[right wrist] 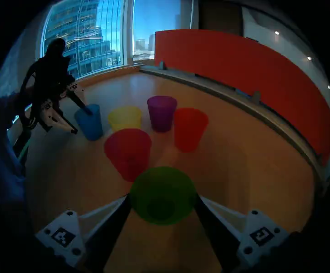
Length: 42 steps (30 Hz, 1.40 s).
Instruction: Pour water
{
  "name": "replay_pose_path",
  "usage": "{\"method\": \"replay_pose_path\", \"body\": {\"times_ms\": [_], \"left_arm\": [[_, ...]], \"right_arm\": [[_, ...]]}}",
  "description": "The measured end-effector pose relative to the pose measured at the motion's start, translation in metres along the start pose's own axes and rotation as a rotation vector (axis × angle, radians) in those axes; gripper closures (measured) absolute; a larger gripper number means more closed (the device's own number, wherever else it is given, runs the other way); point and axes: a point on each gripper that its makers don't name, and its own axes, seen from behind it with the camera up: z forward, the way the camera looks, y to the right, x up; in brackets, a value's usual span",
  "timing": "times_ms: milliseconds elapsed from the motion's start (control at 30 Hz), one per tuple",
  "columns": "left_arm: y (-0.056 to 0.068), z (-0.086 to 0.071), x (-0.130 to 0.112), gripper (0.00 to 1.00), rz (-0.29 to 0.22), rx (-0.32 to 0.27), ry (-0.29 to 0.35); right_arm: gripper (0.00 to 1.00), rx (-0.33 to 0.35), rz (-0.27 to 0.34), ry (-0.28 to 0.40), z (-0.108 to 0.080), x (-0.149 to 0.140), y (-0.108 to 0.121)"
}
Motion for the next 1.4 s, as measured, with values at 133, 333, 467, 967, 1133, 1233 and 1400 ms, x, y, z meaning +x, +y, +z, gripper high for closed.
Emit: {"method": "replay_pose_path", "body": {"times_ms": [133, 333, 467, 967, 1133, 1233, 1400], "left_arm": [[0.000, -0.003, -0.003, 0.08, -0.007, 0.006, -0.001], [-0.001, -0.008, -0.011, 0.08, -0.018, 0.018, -0.002], [-0.002, -0.013, -0.017, 0.08, -0.027, 0.025, -0.007], [-0.008, -0.026, -0.035, 0.08, -0.055, 0.066, -0.015], [-0.011, -0.032, -0.034, 0.08, -0.060, 0.087, -0.005], [-0.014, -0.035, -0.034, 0.08, -0.068, 0.106, 0.005], [-0.020, -0.043, -0.033, 0.08, -0.091, 0.143, 0.030]], "right_arm": [[0.00, -0.007, 0.000, 0.001, -0.004, -0.003, 0.001], [0.00, -0.025, -0.003, -0.008, -0.012, -0.013, 0.003], [0.00, -0.041, 0.000, -0.015, -0.018, -0.021, 0.005], [0.00, -0.089, 0.035, -0.010, -0.041, -0.040, 0.013], [0.00, -0.108, 0.050, 0.002, -0.048, -0.041, 0.015], [0.00, -0.129, 0.060, 0.011, -0.053, -0.041, 0.018], [0.00, -0.176, 0.082, 0.039, -0.061, -0.037, 0.028]]}}
